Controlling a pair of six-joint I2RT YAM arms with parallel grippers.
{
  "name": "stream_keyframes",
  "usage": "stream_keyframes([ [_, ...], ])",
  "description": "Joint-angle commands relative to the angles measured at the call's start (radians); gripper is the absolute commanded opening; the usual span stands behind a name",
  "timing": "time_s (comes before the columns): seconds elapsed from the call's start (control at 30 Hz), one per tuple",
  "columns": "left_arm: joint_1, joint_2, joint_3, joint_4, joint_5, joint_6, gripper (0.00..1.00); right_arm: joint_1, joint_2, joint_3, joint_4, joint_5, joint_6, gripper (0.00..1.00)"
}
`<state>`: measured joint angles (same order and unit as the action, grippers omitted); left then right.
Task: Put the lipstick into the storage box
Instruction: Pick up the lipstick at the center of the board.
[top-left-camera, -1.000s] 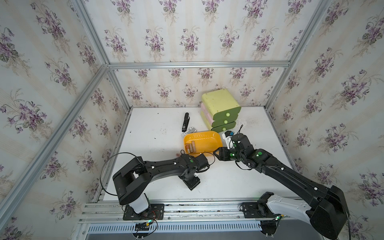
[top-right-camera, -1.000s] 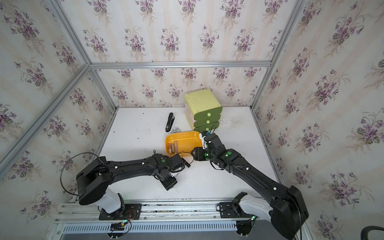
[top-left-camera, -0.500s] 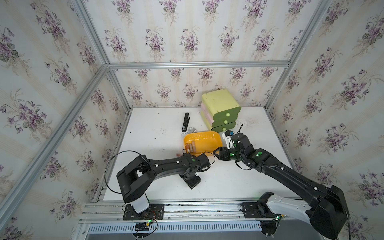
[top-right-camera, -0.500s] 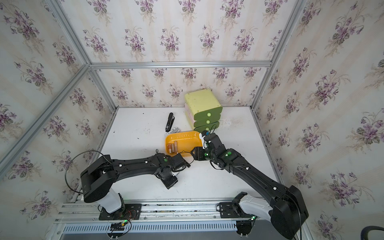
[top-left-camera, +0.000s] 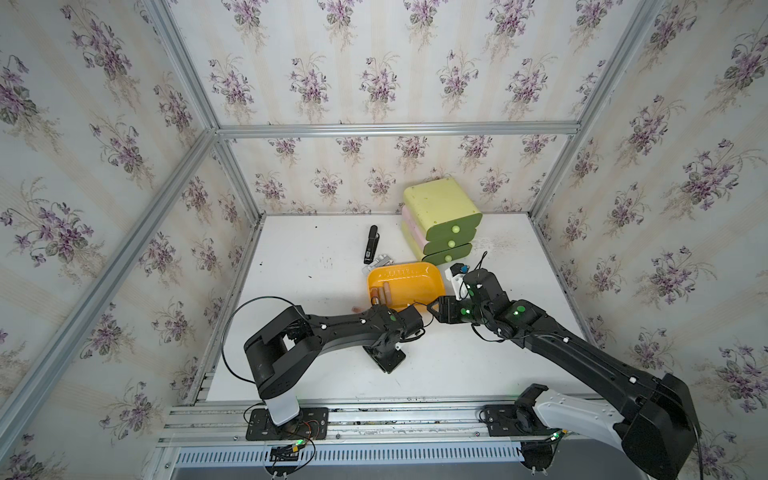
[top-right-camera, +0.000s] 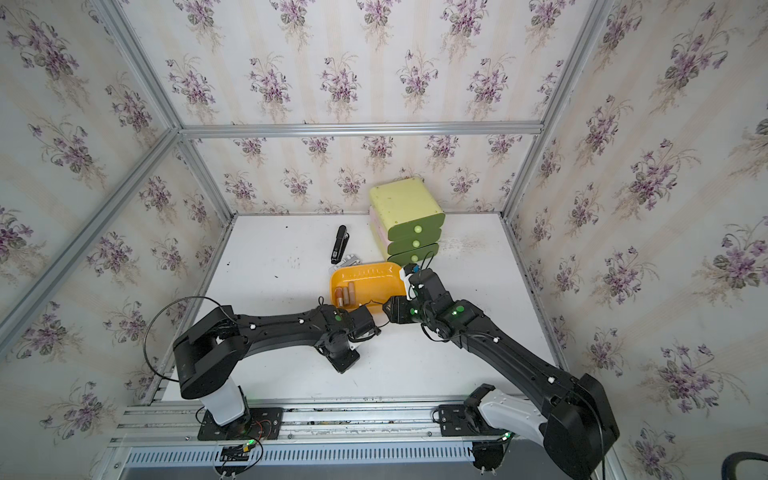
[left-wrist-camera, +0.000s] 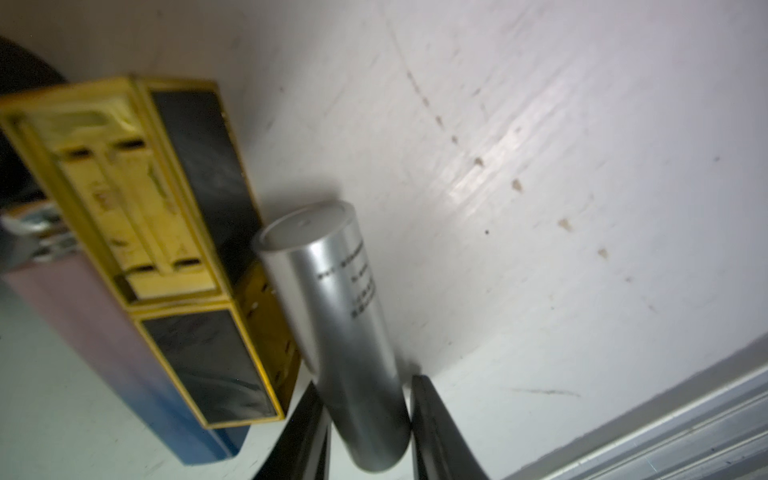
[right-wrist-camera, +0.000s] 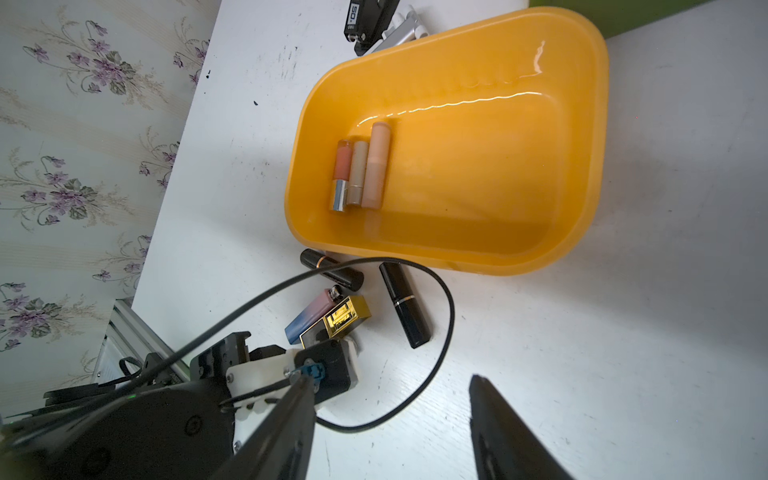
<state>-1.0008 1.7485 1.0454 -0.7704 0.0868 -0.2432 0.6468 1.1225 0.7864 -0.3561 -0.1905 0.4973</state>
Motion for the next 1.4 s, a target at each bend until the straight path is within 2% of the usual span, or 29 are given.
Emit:
stream_keyframes([
  [0.0,0.001,-0.008,-0.011,-0.021,0.007,-0.014,0.27,-0.003,-0.009,-0.003,0.021,0.008,-0.01,0.62],
  [0.13,0.001,-0.049,-0.034,-0.02,-0.001,-0.029,0.19,-0.005,-0.013,-0.005,0.027,0.001,-0.01,0.62],
  [0.33,0.001,-0.146,-0.044,-0.028,-0.019,-0.049,0.15,-0.029,-0.033,-0.012,0.057,-0.037,-0.002,0.63],
  [0.53,0.025,-0.32,-0.045,-0.026,-0.001,-0.069,0.15,-0.094,-0.062,-0.012,0.108,-0.147,0.011,0.63],
  [0.6,0.056,-0.409,-0.043,-0.012,0.028,-0.077,0.15,-0.156,-0.073,-0.01,0.132,-0.197,0.02,0.64],
  [0.7,0.13,-0.517,-0.025,0.025,0.098,-0.087,0.16,-0.218,-0.084,-0.009,0.191,-0.297,0.043,0.64],
  [0.83,0.258,-0.618,-0.028,0.165,0.319,-0.117,0.16,-0.264,-0.079,-0.012,0.338,-0.48,0.092,0.65],
  [0.93,0.322,-0.648,-0.047,0.29,0.479,-0.16,0.16,-0.263,-0.06,-0.016,0.487,-0.634,0.153,0.66],
  [1.03,0.35,-0.649,-0.066,0.405,0.598,-0.216,0.16,-0.263,-0.055,-0.035,0.642,-0.746,0.233,0.67],
  [1.2,0.359,-0.636,-0.085,0.544,0.689,-0.292,0.16,-0.23,-0.049,-0.014,0.707,-0.817,0.25,0.72],
  [1.37,0.368,-0.618,-0.084,0.633,0.736,-0.355,0.16,-0.146,-0.016,0.047,0.597,-0.784,0.16,0.73],
])
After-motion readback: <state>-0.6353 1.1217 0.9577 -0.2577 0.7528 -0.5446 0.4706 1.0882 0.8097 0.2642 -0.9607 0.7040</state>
